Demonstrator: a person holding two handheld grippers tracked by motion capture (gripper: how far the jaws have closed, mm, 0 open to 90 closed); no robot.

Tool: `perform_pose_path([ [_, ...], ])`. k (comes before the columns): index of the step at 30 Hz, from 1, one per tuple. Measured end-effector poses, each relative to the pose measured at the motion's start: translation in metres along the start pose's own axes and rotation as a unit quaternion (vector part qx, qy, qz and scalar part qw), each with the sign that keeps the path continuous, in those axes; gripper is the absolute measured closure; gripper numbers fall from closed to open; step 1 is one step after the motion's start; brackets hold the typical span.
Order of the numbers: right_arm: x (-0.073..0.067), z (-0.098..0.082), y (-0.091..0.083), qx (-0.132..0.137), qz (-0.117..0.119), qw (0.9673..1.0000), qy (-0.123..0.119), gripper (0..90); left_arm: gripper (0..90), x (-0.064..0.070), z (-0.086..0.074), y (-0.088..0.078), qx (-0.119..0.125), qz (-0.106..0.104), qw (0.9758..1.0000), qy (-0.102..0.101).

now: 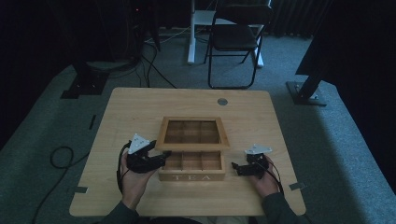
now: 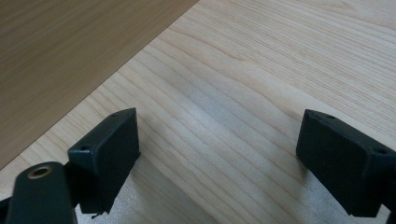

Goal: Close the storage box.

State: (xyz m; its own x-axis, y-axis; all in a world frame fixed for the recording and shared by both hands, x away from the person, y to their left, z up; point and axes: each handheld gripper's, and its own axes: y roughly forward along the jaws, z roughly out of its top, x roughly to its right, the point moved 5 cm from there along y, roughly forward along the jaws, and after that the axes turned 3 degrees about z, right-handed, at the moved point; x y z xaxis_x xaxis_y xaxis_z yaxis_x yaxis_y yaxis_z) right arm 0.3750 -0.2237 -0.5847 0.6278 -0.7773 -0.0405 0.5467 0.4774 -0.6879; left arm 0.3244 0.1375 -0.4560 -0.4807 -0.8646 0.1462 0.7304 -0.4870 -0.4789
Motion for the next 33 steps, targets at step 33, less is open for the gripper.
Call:
perform_pose_path([
  [33,0.000,0.000,0.000,0.000,0.000,1.0000,0.000,12.9,31.0,0.002,-0.024,0.003,-0.020,-0.003,0.9998,-0.009],
])
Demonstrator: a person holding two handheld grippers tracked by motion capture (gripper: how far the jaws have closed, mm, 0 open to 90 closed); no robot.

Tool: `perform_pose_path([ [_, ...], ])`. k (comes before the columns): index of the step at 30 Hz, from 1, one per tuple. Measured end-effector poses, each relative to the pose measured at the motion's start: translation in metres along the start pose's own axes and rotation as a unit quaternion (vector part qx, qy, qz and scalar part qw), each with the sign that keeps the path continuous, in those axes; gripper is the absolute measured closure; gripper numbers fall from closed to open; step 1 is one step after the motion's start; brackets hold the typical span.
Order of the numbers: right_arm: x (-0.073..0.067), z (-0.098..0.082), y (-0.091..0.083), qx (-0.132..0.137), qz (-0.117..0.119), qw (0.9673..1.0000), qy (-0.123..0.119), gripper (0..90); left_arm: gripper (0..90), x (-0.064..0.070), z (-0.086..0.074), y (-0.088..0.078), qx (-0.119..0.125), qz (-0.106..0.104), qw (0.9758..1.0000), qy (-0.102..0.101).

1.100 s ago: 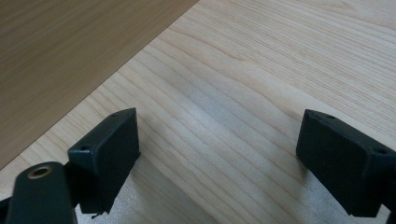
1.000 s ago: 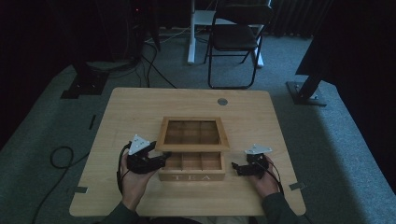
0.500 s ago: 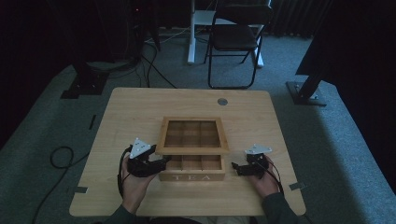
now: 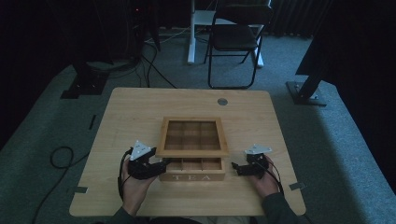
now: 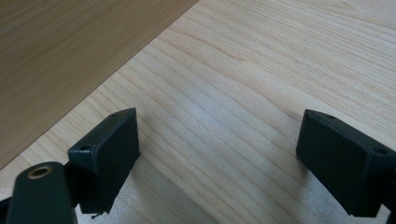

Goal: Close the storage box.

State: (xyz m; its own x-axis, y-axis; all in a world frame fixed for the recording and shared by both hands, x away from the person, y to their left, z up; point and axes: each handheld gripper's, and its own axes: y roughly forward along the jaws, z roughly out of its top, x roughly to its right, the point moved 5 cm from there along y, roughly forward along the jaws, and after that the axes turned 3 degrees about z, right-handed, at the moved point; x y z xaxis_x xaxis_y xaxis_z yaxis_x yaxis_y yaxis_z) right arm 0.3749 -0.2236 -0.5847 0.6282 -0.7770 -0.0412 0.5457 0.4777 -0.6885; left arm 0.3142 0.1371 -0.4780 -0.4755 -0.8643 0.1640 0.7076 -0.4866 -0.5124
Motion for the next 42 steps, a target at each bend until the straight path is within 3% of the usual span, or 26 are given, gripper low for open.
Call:
perform_pose_path([
  [9,0.000,0.000,0.000,0.000,0.000,1.0000,0.000,13.0,31.0,0.000,-0.007,0.002,-0.005,-0.002,1.0000,-0.007],
  [42,0.000,0.000,0.000,0.000,0.000,1.0000,-0.001,12.9,31.0,0.001,-0.035,0.010,-0.033,0.007,0.9994,0.003],
])
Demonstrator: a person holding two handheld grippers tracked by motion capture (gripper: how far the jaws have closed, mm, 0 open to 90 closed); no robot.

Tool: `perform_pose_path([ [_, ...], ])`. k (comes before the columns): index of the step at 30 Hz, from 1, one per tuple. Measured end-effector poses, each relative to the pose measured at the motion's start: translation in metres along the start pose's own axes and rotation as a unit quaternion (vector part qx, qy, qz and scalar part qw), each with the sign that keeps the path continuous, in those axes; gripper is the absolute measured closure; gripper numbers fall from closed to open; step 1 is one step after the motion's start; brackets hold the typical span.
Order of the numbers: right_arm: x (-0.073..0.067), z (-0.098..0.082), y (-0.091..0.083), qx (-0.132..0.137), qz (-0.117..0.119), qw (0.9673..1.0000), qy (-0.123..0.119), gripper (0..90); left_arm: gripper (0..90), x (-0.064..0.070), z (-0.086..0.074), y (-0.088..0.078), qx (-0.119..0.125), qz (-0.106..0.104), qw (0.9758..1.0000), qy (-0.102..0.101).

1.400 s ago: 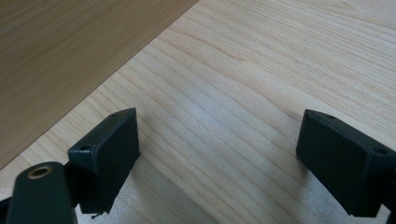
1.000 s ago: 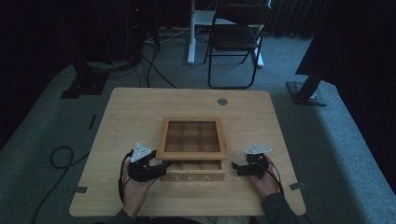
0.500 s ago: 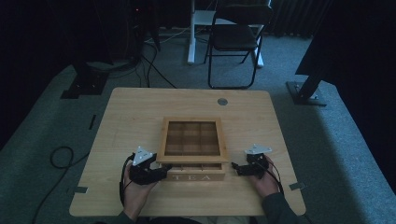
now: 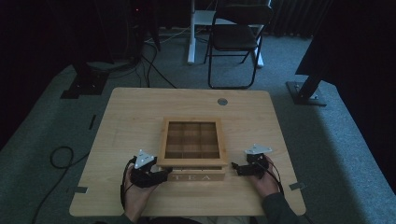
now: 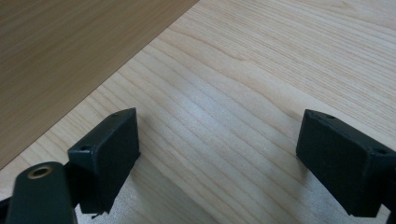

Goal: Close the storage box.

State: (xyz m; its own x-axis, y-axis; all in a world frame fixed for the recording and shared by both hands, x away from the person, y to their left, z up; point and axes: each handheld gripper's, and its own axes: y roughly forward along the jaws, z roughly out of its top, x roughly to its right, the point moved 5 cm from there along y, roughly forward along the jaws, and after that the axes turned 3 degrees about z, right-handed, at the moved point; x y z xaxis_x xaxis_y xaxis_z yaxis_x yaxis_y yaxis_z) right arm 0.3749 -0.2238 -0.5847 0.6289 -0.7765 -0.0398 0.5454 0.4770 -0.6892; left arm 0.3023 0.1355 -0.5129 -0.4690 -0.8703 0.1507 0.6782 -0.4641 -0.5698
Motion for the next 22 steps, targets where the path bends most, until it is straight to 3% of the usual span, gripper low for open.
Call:
perform_pose_path([
  [5,0.000,0.000,0.000,0.000,0.000,1.0000,0.000,12.9,30.8,0.003,-0.007,-0.002,-0.004,0.001,1.0000,0.002],
  [10,0.000,0.000,0.000,0.000,0.000,1.0000,0.001,12.9,29.5,0.008,-0.023,-0.002,-0.027,-0.001,0.9996,0.005],
  [13,0.000,0.000,0.000,0.000,0.000,1.0000,0.001,13.0,28.6,0.008,-0.025,-0.008,-0.015,-0.012,0.9997,-0.015],
  [22,0.000,0.000,0.000,0.000,0.000,1.0000,0.001,13.0,28.6,0.002,-0.016,-0.019,0.022,-0.007,0.9995,-0.020],
])
